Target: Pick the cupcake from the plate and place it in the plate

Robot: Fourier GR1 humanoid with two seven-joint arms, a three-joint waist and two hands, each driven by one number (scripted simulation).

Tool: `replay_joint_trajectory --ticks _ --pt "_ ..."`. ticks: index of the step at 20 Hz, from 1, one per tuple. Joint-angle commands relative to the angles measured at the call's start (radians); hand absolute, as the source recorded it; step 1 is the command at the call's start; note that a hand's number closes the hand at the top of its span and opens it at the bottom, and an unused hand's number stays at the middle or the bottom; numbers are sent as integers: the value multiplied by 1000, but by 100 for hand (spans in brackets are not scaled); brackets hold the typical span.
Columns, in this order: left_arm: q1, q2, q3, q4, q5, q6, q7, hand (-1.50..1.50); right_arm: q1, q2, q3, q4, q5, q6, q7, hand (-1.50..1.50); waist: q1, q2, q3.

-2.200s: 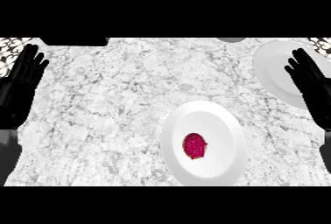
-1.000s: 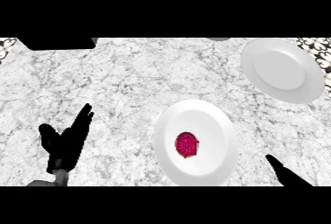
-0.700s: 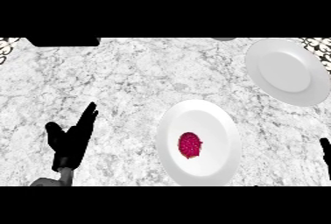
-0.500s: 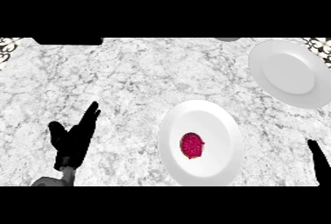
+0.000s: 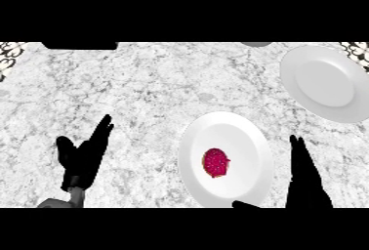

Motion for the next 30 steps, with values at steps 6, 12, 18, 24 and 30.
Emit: replay_joint_trajectory --ticks 6,12,18,24,30 --pt "-47 -48 -6 72 -7 0 41 0 -229 99 34 207 -75 61 264 -150 -7 8 -2" --pt "-10 -47 -19 14 -35 23 81 0 -266 100 133 269 -40 -23 333 -150 -11 1 -1" --pt "50 -31 2 32 -19 -40 -8 0 -292 101 50 372 -42 5 321 -150 -7 3 -2" --pt "12 -22 36 73 -13 -49 13 0 -266 101 51 396 -48 8 322 -150 -19 3 -2" --pt "-5 -38 54 68 -10 -50 21 0 -299 101 61 485 -101 -35 298 -150 -16 3 -1"
